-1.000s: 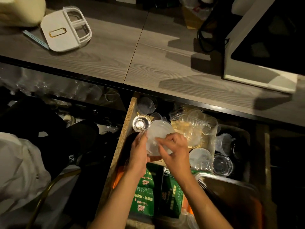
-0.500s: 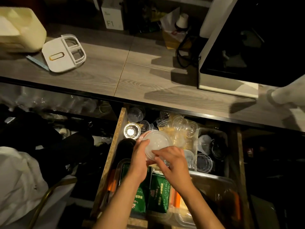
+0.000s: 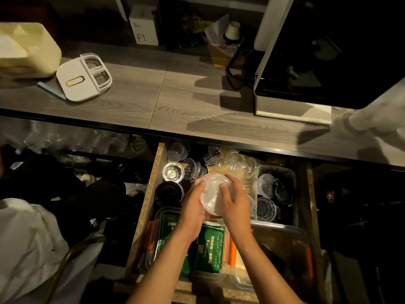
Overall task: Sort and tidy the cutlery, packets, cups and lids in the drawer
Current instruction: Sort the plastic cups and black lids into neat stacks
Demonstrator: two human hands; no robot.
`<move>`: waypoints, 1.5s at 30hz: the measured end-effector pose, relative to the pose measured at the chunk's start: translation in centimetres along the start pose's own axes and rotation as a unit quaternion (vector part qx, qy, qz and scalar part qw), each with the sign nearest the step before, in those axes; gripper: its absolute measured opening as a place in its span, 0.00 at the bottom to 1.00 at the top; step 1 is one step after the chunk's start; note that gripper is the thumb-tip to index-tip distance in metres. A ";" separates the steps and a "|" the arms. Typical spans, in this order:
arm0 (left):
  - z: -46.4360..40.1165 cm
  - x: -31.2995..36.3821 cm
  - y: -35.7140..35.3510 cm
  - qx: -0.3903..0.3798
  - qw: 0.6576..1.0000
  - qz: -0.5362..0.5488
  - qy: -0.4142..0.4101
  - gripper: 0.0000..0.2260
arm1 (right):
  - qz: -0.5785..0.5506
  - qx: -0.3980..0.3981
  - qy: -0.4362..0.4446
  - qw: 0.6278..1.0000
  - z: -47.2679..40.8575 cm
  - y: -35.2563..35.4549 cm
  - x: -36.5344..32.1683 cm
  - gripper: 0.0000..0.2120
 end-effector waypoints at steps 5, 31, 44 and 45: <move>0.3 -1.5 0.8 0.053 0.997 -0.057 0.019 0.04 | 0.026 0.079 0.013 0.996 0.7 1.4 0.4 0.13; 0.0 -6.8 6.2 0.174 0.979 0.080 0.069 0.13 | -0.173 -0.065 -0.206 0.961 3.0 -5.4 9.7 0.09; -3.1 -1.9 13.6 0.228 0.973 0.021 -0.023 0.13 | 0.043 -0.071 -0.062 0.995 -2.4 -4.1 9.6 0.13; -3.4 -1.8 13.9 0.232 0.972 0.018 -0.026 0.13 | 0.074 -0.105 -0.039 0.991 -2.8 -5.5 9.1 0.16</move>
Point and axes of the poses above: each hand's wrist, its own z-axis away from the middle knuckle, its own y-axis out of the back of the hand, x = y × z, the point moved 9 cm from there along -z, towards the middle knuckle
